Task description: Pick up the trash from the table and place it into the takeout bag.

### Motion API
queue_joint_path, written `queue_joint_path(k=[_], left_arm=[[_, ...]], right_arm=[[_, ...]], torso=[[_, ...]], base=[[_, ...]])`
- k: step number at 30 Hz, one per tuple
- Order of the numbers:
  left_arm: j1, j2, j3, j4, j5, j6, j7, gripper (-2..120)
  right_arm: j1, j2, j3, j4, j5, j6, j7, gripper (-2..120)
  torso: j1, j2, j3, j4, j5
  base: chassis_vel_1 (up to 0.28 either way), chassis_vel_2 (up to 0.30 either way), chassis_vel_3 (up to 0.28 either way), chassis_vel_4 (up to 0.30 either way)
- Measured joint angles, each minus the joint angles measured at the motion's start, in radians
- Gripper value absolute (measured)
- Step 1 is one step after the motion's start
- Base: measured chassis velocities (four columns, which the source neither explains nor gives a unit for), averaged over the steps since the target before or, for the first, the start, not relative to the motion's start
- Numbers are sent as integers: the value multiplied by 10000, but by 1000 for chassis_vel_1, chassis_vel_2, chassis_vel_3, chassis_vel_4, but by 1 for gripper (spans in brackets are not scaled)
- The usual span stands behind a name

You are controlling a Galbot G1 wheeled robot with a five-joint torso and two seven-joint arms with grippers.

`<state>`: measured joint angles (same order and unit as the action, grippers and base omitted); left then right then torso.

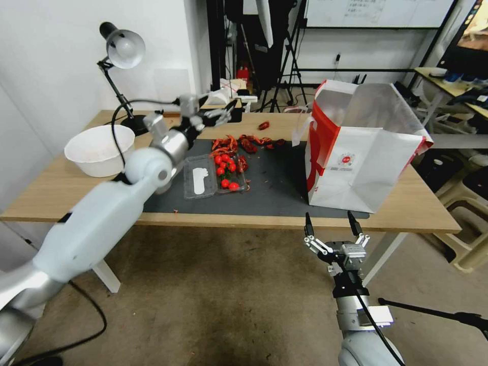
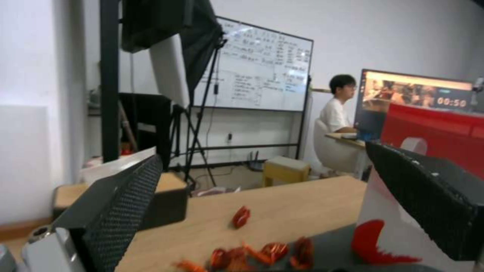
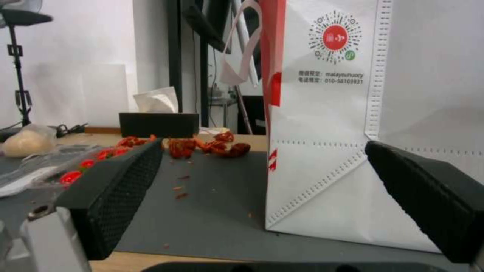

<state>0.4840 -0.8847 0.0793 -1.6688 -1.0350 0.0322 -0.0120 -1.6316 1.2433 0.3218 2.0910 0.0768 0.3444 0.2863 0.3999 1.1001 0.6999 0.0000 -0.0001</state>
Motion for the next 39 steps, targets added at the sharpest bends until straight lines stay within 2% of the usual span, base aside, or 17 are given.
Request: queue_joint_path(k=[3,4,8,10,12,15,32,39], left_arm=[[1176,200,-947,-605,417,25,-118,100],[1176,200,-947,-605,417,25,-118,100],[2425,252,-1987,-1249,1081,33,-252,100],[2640,263,-2131,-1358,1172,15,-293,100],[3341,226,-2607,-1678,1565,-100,-382,100],[3801,92,-2959,-1895,1920,-164,-431,100],[5074,-197,-3732,-2481,2859,-396,-622,100],[6808,-559,-4589,-2852,4011,-927,-688,100]], right_arm=[[3,15,-44,13,-25,-3,-18,100],[3,15,-44,13,-25,-3,-18,100],[-5,23,-60,38,-38,-3,-22,100],[-7,23,-60,42,-40,-3,-22,100],[-22,23,-61,53,-49,0,-23,100],[-47,38,-66,58,-67,6,-24,100],[-168,64,-37,105,-107,6,-15,100],[-179,47,-32,104,-138,-41,0,100]], torso=[[0,0,0,0,-1],[0,0,0,0,-1],[-1,0,0,1,-1],[-1,0,0,1,1],[0,0,0,0,-1],[0,0,0,1,2],[-1,0,0,-1,3],[0,0,0,1,1]], base=[[0,0,0,0],[0,0,0,0],[0,0,0,0],[0,0,0,0],[0,0,0,0],[0,0,0,0],[0,0,0,0],[0,0,0,0]])
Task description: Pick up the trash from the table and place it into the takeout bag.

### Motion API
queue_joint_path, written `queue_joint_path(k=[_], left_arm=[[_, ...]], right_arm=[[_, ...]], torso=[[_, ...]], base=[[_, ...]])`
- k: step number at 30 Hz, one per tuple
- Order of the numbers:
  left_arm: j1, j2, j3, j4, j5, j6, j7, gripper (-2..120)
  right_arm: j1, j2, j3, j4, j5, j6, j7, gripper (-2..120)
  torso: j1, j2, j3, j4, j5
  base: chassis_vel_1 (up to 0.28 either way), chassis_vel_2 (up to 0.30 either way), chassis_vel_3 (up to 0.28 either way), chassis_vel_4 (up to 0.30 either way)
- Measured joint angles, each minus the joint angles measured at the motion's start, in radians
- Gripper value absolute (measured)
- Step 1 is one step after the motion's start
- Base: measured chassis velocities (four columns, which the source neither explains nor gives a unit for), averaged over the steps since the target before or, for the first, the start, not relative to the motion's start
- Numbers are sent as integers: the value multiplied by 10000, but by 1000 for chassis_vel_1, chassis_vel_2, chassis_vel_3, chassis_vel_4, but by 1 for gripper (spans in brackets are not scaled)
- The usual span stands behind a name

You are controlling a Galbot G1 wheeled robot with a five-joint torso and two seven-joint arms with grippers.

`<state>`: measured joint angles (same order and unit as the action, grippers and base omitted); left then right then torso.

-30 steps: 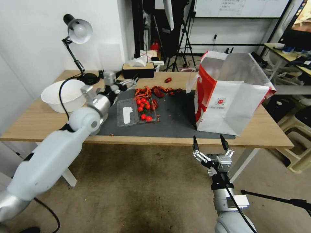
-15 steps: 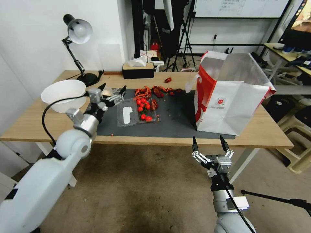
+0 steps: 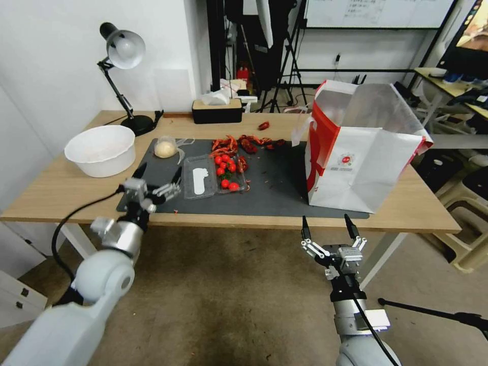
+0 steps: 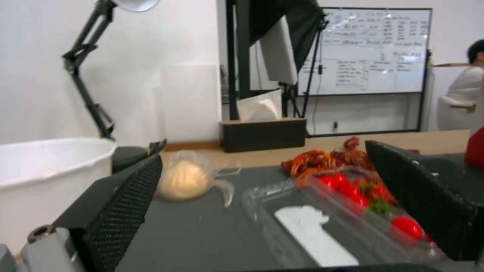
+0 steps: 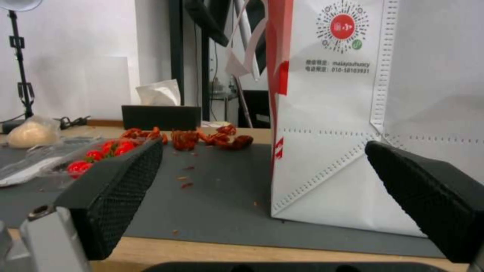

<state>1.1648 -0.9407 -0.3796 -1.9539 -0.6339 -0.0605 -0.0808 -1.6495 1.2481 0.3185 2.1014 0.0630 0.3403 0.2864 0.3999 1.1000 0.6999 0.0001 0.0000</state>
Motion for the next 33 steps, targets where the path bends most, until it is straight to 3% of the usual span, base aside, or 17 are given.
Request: queue_joint_path(k=[5,13,26,33], left_arm=[[1883,-865,-776,-277,1179,-882,-112,100],[3291,-1944,-1013,-317,1900,-1702,-223,100],[3488,-2113,-1101,-58,2244,-2016,-208,100],[2788,-1792,-1013,-7,2285,-1753,-201,100]], right_arm=[[4,94,-79,-101,-87,-31,23,100],[-13,128,-128,-126,-198,-302,291,100],[123,116,-169,-297,-179,-352,361,100],[106,129,-160,-327,-161,-346,366,100]], torso=[[0,0,0,-1,-1],[0,0,0,-1,1],[1,0,1,-1,0],[1,0,0,0,-1]], base=[[0,0,0,0],[0,0,0,0],[0,0,0,0],[0,0,0,0]])
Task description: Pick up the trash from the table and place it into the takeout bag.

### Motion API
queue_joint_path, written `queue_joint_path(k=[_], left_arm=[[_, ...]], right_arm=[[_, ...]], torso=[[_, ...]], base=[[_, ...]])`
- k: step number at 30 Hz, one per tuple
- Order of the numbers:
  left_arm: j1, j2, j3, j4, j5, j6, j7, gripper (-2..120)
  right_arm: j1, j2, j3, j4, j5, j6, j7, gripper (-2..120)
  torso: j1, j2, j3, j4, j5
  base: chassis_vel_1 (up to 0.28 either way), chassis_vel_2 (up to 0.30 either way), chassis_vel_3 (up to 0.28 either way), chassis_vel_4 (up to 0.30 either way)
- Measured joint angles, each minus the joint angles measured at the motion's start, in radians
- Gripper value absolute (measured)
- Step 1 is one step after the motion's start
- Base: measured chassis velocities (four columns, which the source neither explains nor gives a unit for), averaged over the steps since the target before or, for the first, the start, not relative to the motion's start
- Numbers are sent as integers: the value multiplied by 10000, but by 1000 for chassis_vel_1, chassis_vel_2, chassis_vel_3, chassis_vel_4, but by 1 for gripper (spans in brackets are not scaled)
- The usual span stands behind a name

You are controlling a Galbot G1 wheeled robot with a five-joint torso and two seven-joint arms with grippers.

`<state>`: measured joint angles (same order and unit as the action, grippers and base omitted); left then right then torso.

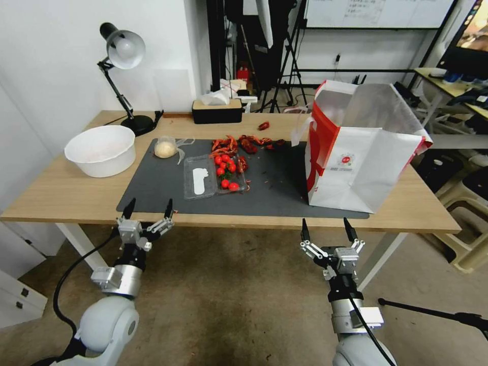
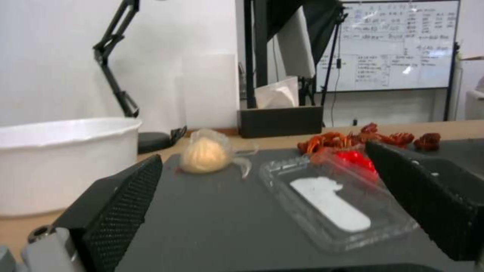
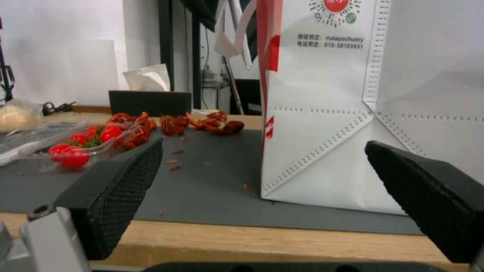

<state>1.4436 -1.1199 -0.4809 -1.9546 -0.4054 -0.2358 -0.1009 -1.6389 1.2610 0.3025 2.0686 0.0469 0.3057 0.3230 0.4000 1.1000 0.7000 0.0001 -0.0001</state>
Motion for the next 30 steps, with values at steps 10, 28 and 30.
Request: queue_joint_path(k=[10,28,30], left_arm=[[-1895,1010,953,598,-1029,921,5,100],[-6962,3127,3171,3509,-5258,3675,342,100],[-7386,3182,3505,3798,-5471,3855,356,100]], right_arm=[[-59,-5,81,38,-2,23,18,100],[228,-29,-29,-66,25,-103,12,100],[227,-29,-28,-67,25,-105,11,100]], torso=[[1,0,1,-1,0],[1,-1,2,1,1],[1,-1,2,1,-1]], base=[[0,0,0,0],[0,0,0,0],[0,0,0,0]])
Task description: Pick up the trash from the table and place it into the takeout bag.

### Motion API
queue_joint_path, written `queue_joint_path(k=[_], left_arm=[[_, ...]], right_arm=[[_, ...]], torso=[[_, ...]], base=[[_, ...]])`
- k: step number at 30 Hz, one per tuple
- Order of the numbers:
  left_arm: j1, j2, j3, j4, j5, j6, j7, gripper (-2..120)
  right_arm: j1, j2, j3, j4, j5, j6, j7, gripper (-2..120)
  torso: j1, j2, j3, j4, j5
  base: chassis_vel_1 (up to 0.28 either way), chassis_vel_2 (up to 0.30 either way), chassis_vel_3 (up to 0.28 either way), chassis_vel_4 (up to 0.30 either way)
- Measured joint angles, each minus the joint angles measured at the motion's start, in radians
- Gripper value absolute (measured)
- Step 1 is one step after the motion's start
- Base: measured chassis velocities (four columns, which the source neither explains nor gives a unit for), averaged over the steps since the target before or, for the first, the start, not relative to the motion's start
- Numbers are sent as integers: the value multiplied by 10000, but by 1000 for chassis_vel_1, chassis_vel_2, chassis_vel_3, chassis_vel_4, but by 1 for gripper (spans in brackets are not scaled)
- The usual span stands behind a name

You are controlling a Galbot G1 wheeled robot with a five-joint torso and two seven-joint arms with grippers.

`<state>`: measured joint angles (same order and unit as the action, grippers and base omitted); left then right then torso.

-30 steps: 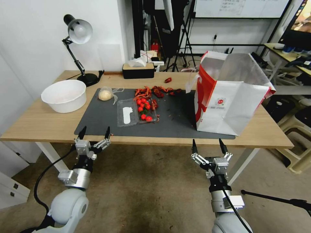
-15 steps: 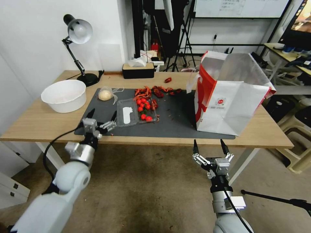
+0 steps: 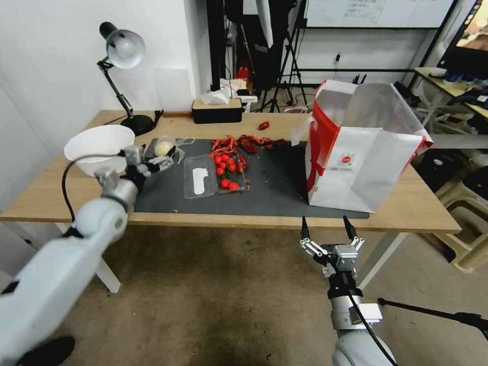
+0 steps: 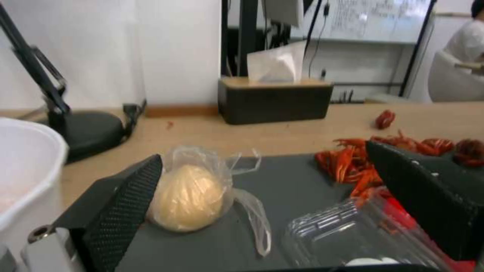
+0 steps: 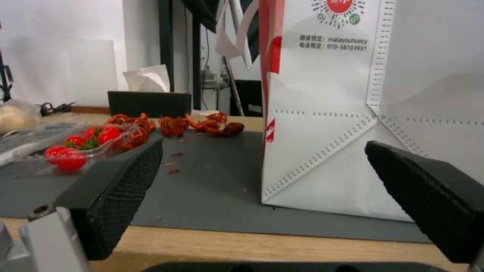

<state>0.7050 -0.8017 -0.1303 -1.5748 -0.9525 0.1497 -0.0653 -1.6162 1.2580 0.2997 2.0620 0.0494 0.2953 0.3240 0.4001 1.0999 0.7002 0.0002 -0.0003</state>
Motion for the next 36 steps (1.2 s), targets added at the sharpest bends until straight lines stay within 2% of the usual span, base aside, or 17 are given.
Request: queue_joint_path(k=[2,3,6,7,12,15,23,29,34,36], left_arm=[[-969,26,791,703,-388,415,54,100],[-969,26,791,703,-388,415,54,100],[-1775,-63,1477,1416,-710,715,57,100],[-2299,-209,1853,1970,-727,893,63,100],[-2962,-427,2237,2748,-562,1231,63,100],[-3637,-673,2508,3624,-302,1816,64,100],[-4292,-954,2862,4559,-215,2495,50,97],[-4492,-1071,2955,4896,-198,2853,49,92],[-4643,-1243,3078,5202,-109,3145,48,71],[-4651,-1262,3092,5226,-89,3164,49,68]], right_arm=[[4,-2,17,-2,2,-5,-1,100],[4,-2,17,-2,2,-5,-1,100],[12,0,39,-2,9,-14,1,100],[12,7,60,-1,13,-18,6,100],[-17,12,112,1,22,-21,30,100],[-57,-6,176,8,38,-20,49,100],[-25,9,186,9,45,-19,60,100],[-27,10,191,3,46,-14,72,100],[-16,29,200,-20,46,-11,93,100],[-16,30,203,-23,47,-9,95,100]], torso=[[0,1,0,-5,5],[0,1,0,-5,5],[1,0,0,-3,2],[0,0,-1,-3,4],[0,0,0,-1,2],[-1,0,-1,0,3],[0,0,-1,0,2],[-1,0,-2,-1,3],[-1,0,-2,-2,3],[-1,0,-2,-3,3]], base=[[0,0,0,0],[0,0,0,0],[0,0,0,0],[0,0,0,0],[0,0,0,0],[0,0,0,0],[0,0,0,0],[0,0,0,0],[0,0,0,0],[0,0,0,0]])
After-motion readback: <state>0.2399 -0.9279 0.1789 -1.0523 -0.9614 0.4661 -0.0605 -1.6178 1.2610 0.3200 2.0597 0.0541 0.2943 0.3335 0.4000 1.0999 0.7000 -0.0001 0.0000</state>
